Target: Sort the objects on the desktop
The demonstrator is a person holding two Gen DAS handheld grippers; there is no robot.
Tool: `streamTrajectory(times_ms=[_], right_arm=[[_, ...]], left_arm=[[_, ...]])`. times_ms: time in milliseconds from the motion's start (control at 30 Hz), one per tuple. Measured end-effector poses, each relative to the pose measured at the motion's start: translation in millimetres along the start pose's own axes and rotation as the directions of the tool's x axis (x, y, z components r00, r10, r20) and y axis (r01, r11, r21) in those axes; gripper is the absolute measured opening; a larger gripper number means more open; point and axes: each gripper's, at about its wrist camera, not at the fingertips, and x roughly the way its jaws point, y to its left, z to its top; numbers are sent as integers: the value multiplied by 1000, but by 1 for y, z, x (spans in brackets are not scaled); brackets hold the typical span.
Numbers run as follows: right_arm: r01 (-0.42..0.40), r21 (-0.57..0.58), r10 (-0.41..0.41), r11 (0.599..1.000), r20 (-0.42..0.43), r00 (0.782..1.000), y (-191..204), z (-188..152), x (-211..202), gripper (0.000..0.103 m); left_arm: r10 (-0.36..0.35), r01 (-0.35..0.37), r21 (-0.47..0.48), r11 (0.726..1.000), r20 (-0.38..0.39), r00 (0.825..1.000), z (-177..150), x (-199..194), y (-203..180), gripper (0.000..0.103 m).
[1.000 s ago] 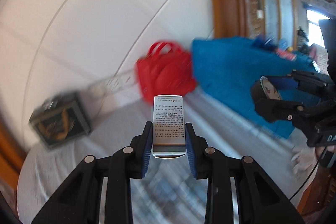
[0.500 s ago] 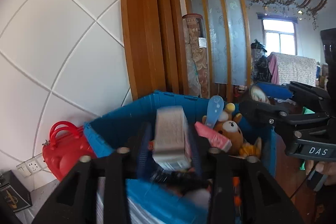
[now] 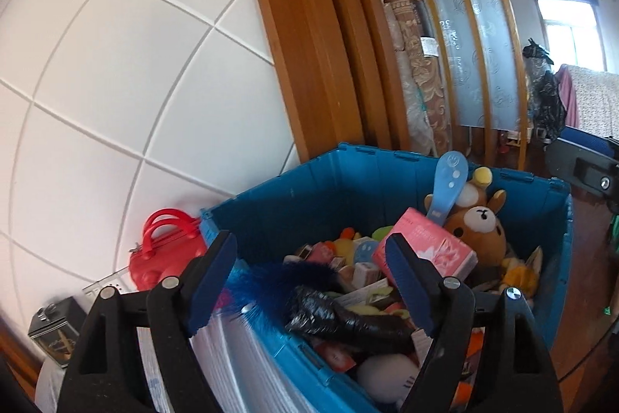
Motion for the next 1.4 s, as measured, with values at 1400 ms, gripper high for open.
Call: streamTrajectory(times_ms=[1400], right_arm=[[-408,-95,343,908,-390,854,384,-211,-37,102]], left_arm=[[245,-296,-90,951,-363,899,-347,-182,299,79]])
